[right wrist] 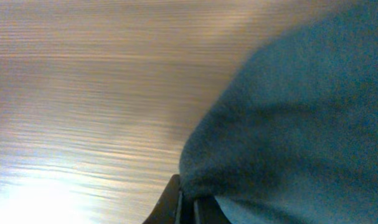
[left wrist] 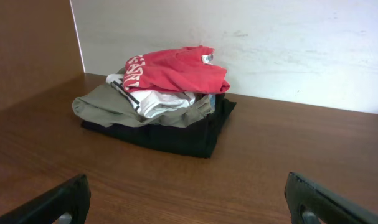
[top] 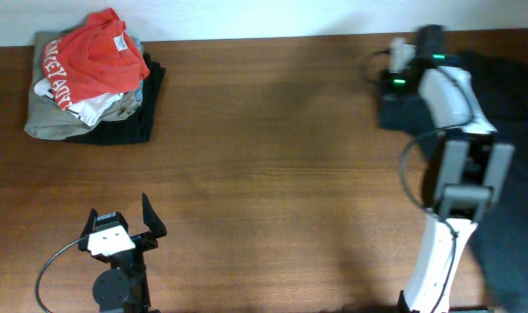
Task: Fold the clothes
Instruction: 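Drag the dark T-shirt with the right gripper toward the table center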
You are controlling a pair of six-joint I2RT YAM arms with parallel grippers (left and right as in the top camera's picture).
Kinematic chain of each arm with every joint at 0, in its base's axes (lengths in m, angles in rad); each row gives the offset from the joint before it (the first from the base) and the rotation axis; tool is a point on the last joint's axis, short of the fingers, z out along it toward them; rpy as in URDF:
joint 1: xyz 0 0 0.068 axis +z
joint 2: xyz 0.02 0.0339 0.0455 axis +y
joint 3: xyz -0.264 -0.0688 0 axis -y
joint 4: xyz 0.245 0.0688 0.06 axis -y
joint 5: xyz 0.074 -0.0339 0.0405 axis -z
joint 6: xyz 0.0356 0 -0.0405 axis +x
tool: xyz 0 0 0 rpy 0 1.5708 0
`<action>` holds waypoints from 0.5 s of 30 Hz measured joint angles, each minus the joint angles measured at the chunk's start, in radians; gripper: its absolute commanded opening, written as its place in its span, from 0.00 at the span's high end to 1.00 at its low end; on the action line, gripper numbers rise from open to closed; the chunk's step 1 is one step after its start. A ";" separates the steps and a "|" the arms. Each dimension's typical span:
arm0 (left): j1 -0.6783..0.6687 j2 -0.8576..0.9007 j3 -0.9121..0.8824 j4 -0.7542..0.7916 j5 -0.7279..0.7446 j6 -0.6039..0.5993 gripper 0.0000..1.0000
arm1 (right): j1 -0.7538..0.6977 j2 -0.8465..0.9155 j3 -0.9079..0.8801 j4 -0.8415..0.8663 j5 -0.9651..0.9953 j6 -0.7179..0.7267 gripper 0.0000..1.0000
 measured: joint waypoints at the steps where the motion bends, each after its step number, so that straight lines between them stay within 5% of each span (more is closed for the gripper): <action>1: 0.000 0.000 0.000 0.000 0.000 0.000 0.01 | 0.060 0.000 0.000 0.014 -0.008 0.025 0.96; 7: 0.000 0.000 0.000 0.000 0.000 0.000 0.01 | 0.471 0.000 0.000 0.097 -0.059 0.164 0.96; 15: 0.000 0.000 0.000 0.000 0.000 0.000 0.01 | 0.819 0.000 0.000 0.043 -0.074 0.246 0.96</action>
